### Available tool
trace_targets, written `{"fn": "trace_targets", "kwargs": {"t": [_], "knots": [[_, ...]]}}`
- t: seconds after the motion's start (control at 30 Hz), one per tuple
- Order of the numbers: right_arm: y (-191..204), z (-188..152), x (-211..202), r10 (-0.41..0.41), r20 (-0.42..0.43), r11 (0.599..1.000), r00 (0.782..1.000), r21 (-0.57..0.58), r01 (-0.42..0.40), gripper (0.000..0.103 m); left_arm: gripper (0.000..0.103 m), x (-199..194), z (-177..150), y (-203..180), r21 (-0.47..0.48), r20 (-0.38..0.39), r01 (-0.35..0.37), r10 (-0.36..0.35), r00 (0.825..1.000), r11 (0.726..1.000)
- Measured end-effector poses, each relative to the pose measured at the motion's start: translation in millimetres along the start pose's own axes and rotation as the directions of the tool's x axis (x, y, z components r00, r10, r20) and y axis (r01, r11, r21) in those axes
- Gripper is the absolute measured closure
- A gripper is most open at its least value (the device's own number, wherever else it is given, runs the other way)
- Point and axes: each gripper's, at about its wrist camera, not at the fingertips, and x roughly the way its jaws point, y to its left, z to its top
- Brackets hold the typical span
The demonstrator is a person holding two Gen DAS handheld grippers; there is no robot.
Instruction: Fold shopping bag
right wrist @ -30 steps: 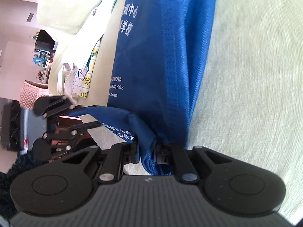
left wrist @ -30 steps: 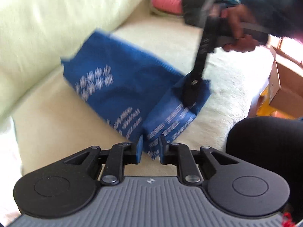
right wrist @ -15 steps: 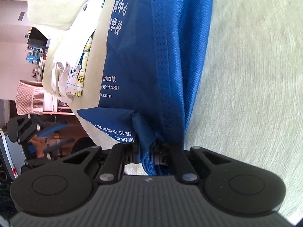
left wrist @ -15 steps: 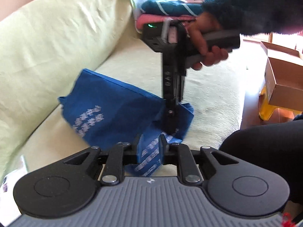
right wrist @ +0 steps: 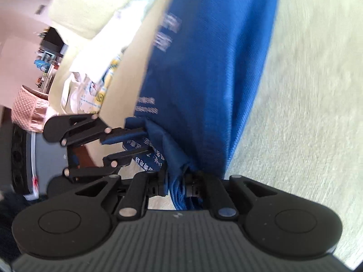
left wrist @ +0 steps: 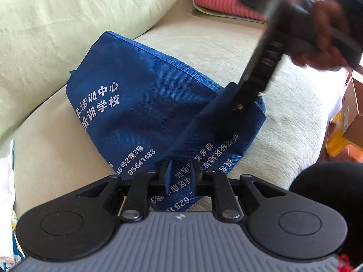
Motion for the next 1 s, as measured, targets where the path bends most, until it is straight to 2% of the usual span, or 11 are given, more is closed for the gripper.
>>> {"fn": "trace_targets", "kwargs": {"t": [0.1, 0.17, 0.2, 0.27, 0.4, 0.63, 0.73, 0.8, 0.9, 0.93, 1.0], "knots": [[27.5, -27.1, -19.7, -0.173, 0.22, 0.974, 0.96, -0.108, 0.2, 0.076, 0.083, -2.4, -2.5, -3.3, -0.023, 0.01, -0.019, 0.019, 1.0, 1.0], [53.9, -51.1, -30.7, -0.287, 0.396, 0.9, 0.872, -0.199, 0.387, 0.074, 0.083, -3.8, -3.6, -6.7, -0.031, 0.014, -0.035, 0.036, 0.999, 0.999], [65.4, -60.2, -30.7, -0.291, 0.446, 0.857, 0.847, -0.273, 0.438, 0.075, 0.083, -4.1, -3.9, -8.0, -0.033, 0.014, -0.041, 0.042, 0.999, 0.999], [81.7, -74.1, -26.2, -0.248, 0.5, 0.787, 0.83, -0.396, 0.473, 0.088, 0.083, -5.4, -4.3, -9.9, -0.046, 0.015, -0.05, 0.05, 0.999, 0.998], [79.1, -78.8, 4.5, -0.324, 0.444, 0.726, 0.835, -0.449, 0.521, 0.096, 0.082, -8.5, -7.9, -12.7, -0.069, 0.027, -0.071, 0.073, 0.997, 0.995], [51.4, -67.0, 14.3, -0.306, 0.44, 0.793, 0.844, -0.373, 0.482, 0.098, 0.096, -17.1, -26.9, -1.3, -0.201, 0.04, -0.182, 0.194, 0.98, 0.962], [47.5, -64.1, 16.9, -0.298, 0.436, 0.804, 0.849, -0.366, 0.47, 0.098, 0.096, -17.6, -42.2, 9.6, -0.184, -0.036, -0.306, 0.305, 0.952, 0.934], [45.2, -64.1, 16.5, -0.29, 0.432, 0.818, 0.854, -0.351, 0.456, 0.098, 0.096, -24.7, -51.5, 16.9, -0.163, -0.037, -0.317, 0.316, 0.948, 0.934], [45.5, -65.7, 16.2, -0.286, 0.432, 0.827, 0.855, -0.34, 0.448, 0.098, 0.086, -56.0, -55.4, -0.4, 0.038, 0.114, -0.278, 0.272, 0.955, 0.96], [45.4, -66.1, 15.9, -0.286, 0.431, 0.828, 0.856, -0.339, 0.447, 0.098, 0.061, -62.1, -57.8, -13.3, 0.171, 0.15, -0.272, 0.248, 0.957, 0.947], [44.3, -64.7, 15.6, -0.281, 0.427, 0.831, 0.86, -0.34, 0.44, 0.098, 0.053, -65.9, -69.7, -41.1, 0.461, 0.197, -0.276, 0.206, 0.958, 0.843]]}}
